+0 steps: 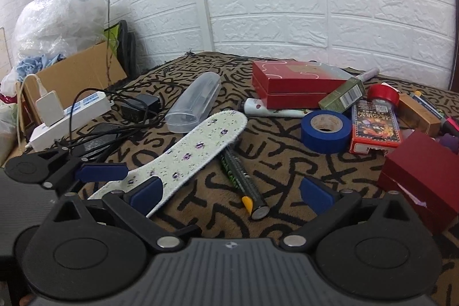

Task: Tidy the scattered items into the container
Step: 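Reach the left gripper toward the white floral insole, then grasp the insole with the left gripper while the right gripper grasps the black marker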

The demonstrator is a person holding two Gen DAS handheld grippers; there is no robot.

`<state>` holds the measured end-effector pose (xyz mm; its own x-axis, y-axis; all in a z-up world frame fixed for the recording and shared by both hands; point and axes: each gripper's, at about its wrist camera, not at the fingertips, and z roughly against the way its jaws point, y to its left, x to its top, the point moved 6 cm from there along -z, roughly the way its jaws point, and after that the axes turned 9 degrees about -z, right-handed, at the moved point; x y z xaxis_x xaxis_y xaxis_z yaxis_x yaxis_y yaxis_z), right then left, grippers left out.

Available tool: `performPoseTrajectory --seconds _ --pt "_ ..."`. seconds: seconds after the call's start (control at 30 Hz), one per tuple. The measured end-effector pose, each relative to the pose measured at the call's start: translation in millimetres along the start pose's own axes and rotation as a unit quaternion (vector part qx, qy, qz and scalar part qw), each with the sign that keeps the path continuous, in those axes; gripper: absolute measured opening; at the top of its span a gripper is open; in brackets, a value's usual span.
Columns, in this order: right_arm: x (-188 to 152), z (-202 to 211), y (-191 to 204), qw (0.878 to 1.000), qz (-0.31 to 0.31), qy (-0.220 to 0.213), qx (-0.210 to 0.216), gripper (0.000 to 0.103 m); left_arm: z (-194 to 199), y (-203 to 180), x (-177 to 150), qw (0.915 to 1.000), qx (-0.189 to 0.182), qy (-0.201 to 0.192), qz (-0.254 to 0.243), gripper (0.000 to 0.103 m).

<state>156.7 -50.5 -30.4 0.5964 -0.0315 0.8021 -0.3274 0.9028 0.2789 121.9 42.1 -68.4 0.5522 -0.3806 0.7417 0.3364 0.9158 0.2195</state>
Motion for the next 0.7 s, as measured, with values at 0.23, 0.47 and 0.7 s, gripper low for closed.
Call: performPoseTrajectory --seconds 0.23,0.47,0.7 --pt "7 -13 -6 1.000 0.020 0.014 0.006 0.103 -5 8 -1 0.9996 -0.003 -0.001 0.027 0.091" --pt "12 -25 -12 0.999 -0.001 0.038 0.038 0.086 8 -3 3 0.9998 0.000 -0.019 -0.007 0.033" --pt "16 -28 -15 0.996 0.008 0.061 0.064 0.077 5 5 4 0.9996 -0.004 -0.024 0.015 0.038"
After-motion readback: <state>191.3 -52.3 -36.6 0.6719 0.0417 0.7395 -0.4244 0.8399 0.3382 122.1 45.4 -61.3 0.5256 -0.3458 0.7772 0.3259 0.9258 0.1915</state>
